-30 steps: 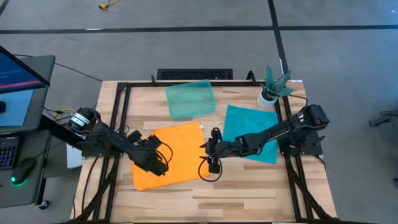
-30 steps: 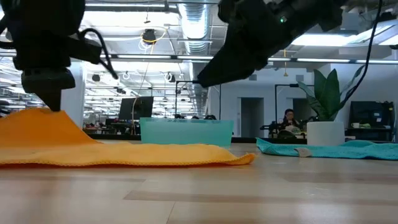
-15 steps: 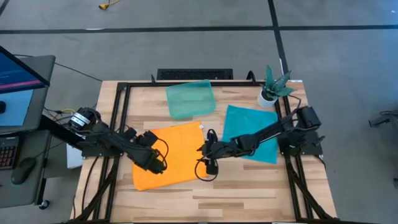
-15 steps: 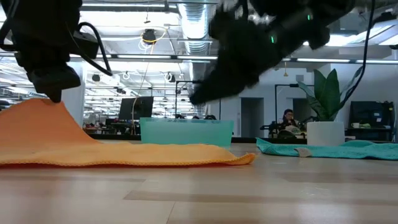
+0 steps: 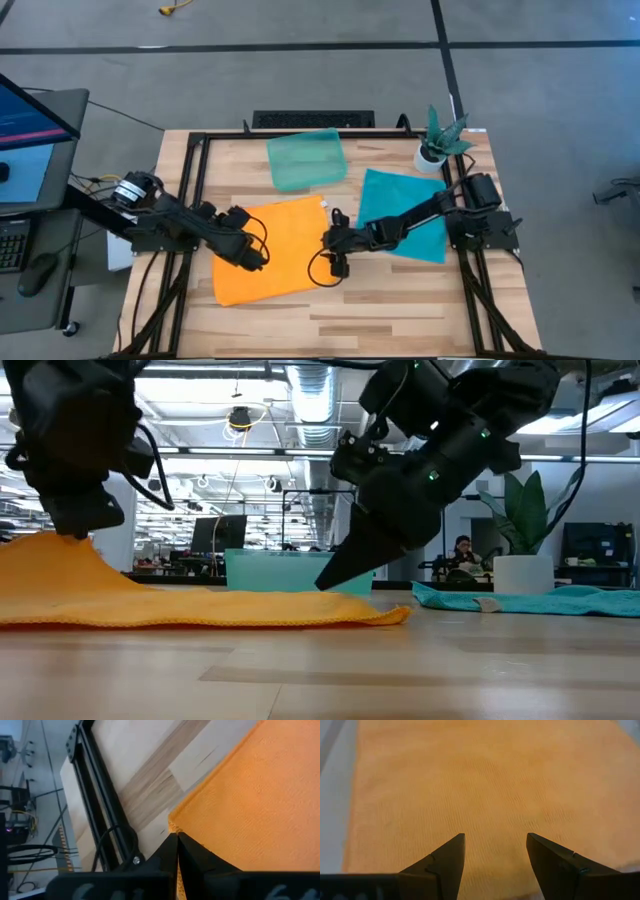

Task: Roll microfiber towels into tight, uniform cylinder then place into a basket
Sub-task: Roll the yellow microfiber towel

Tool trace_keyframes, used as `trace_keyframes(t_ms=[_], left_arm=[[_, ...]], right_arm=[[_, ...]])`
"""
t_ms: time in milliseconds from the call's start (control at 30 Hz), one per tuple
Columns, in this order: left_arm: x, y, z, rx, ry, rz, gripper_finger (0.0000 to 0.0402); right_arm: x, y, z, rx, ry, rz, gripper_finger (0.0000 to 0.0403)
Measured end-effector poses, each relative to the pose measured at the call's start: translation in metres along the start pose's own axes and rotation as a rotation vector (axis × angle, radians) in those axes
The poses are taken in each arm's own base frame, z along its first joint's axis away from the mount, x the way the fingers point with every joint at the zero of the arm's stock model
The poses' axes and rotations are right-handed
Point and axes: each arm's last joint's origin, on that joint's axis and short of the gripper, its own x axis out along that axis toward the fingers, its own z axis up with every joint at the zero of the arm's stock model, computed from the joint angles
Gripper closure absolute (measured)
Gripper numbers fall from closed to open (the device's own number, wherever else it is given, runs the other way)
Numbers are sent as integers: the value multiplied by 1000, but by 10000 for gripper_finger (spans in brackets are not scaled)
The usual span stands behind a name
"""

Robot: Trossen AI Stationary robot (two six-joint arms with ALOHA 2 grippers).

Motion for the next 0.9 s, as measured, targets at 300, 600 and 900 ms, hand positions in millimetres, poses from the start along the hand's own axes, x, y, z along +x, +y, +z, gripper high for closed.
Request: trace_keyframes(t_ms=[300, 600, 900], left_arm=[[23, -2, 5, 11, 60, -11, 401], [31, 0, 2, 7, 113, -2, 401], [36, 1, -1, 7, 111, 9, 359]], right_arm=[[0, -3, -8, 39, 85, -11, 165], [-1, -4, -10, 42, 110, -17, 165], [-1, -4, -10, 42, 109, -16, 165]])
